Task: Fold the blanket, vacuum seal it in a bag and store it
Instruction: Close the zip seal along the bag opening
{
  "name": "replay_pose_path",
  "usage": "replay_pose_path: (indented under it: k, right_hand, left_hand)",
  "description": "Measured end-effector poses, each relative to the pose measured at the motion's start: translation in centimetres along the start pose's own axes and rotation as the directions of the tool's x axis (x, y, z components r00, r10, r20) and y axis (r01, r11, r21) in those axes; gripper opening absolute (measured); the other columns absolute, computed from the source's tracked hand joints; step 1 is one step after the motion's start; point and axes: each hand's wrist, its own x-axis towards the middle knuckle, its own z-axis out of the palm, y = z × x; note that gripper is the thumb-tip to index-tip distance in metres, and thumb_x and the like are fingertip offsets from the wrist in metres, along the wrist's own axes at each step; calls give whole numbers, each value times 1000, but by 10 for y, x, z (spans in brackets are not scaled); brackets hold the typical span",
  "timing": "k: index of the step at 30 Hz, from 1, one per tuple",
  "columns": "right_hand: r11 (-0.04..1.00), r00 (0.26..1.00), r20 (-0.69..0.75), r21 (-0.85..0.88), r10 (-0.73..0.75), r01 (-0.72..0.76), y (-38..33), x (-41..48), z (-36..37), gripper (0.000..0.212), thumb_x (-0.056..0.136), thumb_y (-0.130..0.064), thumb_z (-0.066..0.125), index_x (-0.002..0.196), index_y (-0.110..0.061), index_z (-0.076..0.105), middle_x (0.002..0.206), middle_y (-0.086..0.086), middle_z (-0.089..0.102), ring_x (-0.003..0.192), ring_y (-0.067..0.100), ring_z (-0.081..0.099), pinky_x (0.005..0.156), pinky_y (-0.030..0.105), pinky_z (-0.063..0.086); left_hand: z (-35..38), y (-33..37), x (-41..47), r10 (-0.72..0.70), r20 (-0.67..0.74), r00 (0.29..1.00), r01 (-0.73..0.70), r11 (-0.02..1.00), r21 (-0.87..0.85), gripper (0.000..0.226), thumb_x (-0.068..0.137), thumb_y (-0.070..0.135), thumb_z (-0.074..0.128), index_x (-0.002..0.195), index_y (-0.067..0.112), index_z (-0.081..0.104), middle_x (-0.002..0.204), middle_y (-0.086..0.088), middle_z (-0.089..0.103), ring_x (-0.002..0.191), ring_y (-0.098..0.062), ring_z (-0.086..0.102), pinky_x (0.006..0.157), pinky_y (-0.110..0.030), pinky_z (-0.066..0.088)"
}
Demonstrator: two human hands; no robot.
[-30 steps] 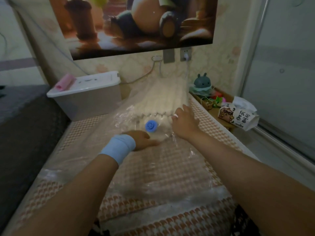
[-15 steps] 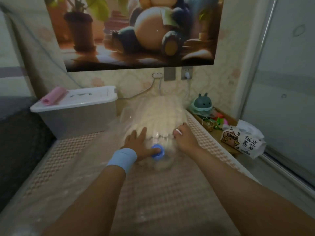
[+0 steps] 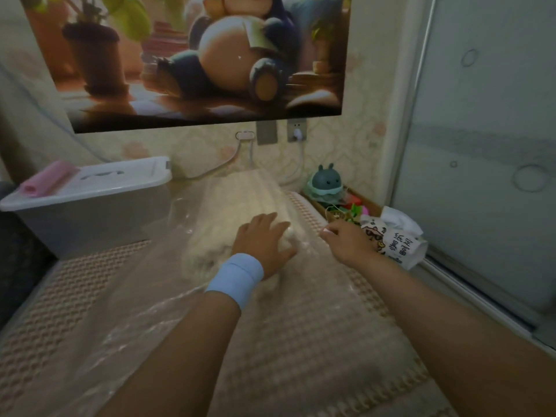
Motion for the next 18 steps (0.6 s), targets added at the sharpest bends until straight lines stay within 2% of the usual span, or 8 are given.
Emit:
replay_pose_path:
  k: [4, 6, 9, 11, 13, 15, 16, 18]
  right_hand:
    - [975, 943, 288, 93, 169, -204, 35, -31, -19, 15, 94, -30, 65, 87, -21, 74, 93, 2, 72, 84, 22, 69, 80, 37, 59]
    - [986, 909, 388, 0, 152, -165, 42, -41, -25, 19, 93, -31, 67, 90, -15, 76, 90, 4, 73, 79, 17, 68, 76, 32, 57]
    - [989, 939, 314, -84, 142, -122, 38, -42, -32, 24, 94, -33, 65, 75, -20, 71, 74, -4, 65, 70, 10, 59, 61, 24, 44]
    - [990, 962, 235, 8, 135, -141, 29, -37, -33, 26, 93, -37, 66, 70, -27, 68, 69, -9, 62, 69, 13, 60, 60, 25, 42]
    - [983, 973, 210, 138, 92, -123, 7, -33, -30, 14, 91, -39, 68, 83, -28, 74, 70, -10, 67, 67, 13, 64, 62, 27, 50]
    - [937, 982, 175, 325, 72, -126, -25, -33, -22, 10, 88, -32, 73, 93, -23, 75, 72, -8, 70, 56, 11, 61, 50, 22, 47]
    - [899, 983, 165, 414, 80, -143, -47, -32, -13, 11, 86, -28, 75, 91, -18, 75, 71, -3, 71, 52, 11, 58, 45, 20, 42]
    - [815, 977, 165, 542, 137, -206, -80, -31, 3, 14, 83, -27, 77, 82, -13, 74, 64, 2, 70, 50, 14, 53, 43, 22, 37]
  left_hand:
    - [38, 38, -1, -14, 305, 952, -27, 991, 131, 104, 64, 90, 42, 148, 47, -3, 158, 4, -24, 143, -29, -26, 107, -69, -7]
    - [60, 43, -11, -9, 334, 943, -74, 969, 235, 113, 59, 92, 43, 148, 45, -9, 154, -1, -34, 137, -35, -37, 102, -73, -11]
    - [64, 45, -15, -8, 297, 955, -59, 975, 213, 108, 64, 90, 41, 149, 45, -7, 155, -1, -32, 138, -33, -36, 104, -71, -11]
    - [49, 43, -9, -19, 201, 979, 0, 996, 94, 94, 74, 82, 42, 150, 44, 2, 160, 2, -14, 146, -28, -19, 111, -64, -7]
    - [30, 38, -3, -50, 27, 998, 55, 981, -187, 73, 84, 61, 54, 148, 40, 25, 157, 1, 23, 144, -24, 21, 116, -48, 15]
    - [7, 31, -4, -98, -42, 994, 59, 834, -548, 58, 84, 40, 67, 137, 37, 46, 129, 3, 59, 111, -16, 58, 101, -32, 43]
    - [-4, 22, -10, -121, -36, 992, 70, 767, -638, 54, 82, 35, 71, 132, 36, 52, 114, 6, 67, 93, -12, 65, 92, -28, 49]
    - [-20, 7, -20, -156, -65, 986, 79, 763, -641, 41, 78, 29, 75, 117, 32, 65, 99, 9, 72, 78, -8, 66, 84, -24, 51]
